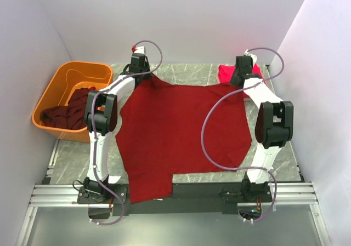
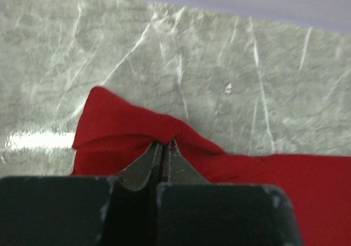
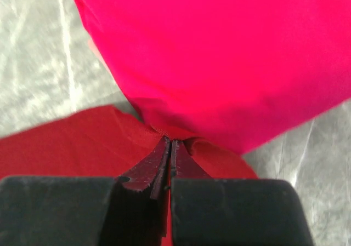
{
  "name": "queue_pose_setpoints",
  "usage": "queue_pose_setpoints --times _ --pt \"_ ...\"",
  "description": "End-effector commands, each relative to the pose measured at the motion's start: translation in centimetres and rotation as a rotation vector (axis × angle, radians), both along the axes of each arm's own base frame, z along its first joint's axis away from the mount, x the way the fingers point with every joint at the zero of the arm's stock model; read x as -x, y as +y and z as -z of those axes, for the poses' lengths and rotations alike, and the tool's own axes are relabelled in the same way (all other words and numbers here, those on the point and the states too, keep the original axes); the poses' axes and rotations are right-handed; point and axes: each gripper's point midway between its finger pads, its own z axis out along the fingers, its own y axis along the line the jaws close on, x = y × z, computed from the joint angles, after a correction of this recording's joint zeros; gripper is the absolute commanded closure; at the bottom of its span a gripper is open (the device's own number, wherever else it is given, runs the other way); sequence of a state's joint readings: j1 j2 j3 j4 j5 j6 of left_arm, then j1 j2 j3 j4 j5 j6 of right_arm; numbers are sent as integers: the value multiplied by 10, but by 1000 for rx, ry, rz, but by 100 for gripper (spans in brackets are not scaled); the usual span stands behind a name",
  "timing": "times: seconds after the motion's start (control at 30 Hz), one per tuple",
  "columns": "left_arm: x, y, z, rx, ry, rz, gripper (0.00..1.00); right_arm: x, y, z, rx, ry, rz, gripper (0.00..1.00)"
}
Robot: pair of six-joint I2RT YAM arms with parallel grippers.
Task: Fold and stack the t-shirts
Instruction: Flatten the tshirt out, then fold the tshirt
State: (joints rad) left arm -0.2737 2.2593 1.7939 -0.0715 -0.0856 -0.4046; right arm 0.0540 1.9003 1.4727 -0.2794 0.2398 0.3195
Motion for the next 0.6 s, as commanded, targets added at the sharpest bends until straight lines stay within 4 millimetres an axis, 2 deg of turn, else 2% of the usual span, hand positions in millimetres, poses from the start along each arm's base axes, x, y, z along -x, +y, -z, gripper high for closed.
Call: queue_pose_setpoints --times 0.0,0.17,0.27,0.3,0.33,0.37,0.4,0.47,0.53,0.57 --pt "-19 -10 -45 62 -110 10 99 -20 -8 -35 11 -81 5 100" --pt "-17 -5 -46 68 -94 -31 99 -17 -9 -33 10 -80 -3 100" --pt "-7 -1 -44 76 -51 -59 99 -11 -10 -36 8 -63 11 100" --pt "-2 -1 -52 88 -48 -63 99 -8 -10 -37 3 -54 17 100" --pt "4 -1 -47 102 -24 -71 99 -3 -10 -36 -8 -42 27 100" --pt "13 1 -54 107 -9 -88 99 1 -9 -40 -15 -47 31 100" --pt "23 4 -45 108 24 -102 99 5 -7 -39 -25 -40 26 100" --pt "37 7 -46 128 47 -139 99 15 -5 -41 -38 -34 24 100" --pt "58 8 -47 149 83 -168 99 23 -4 -40 -42 -26 24 100" --pt "66 9 -60 157 69 -190 99 29 -6 -41 -41 -22 26 100"
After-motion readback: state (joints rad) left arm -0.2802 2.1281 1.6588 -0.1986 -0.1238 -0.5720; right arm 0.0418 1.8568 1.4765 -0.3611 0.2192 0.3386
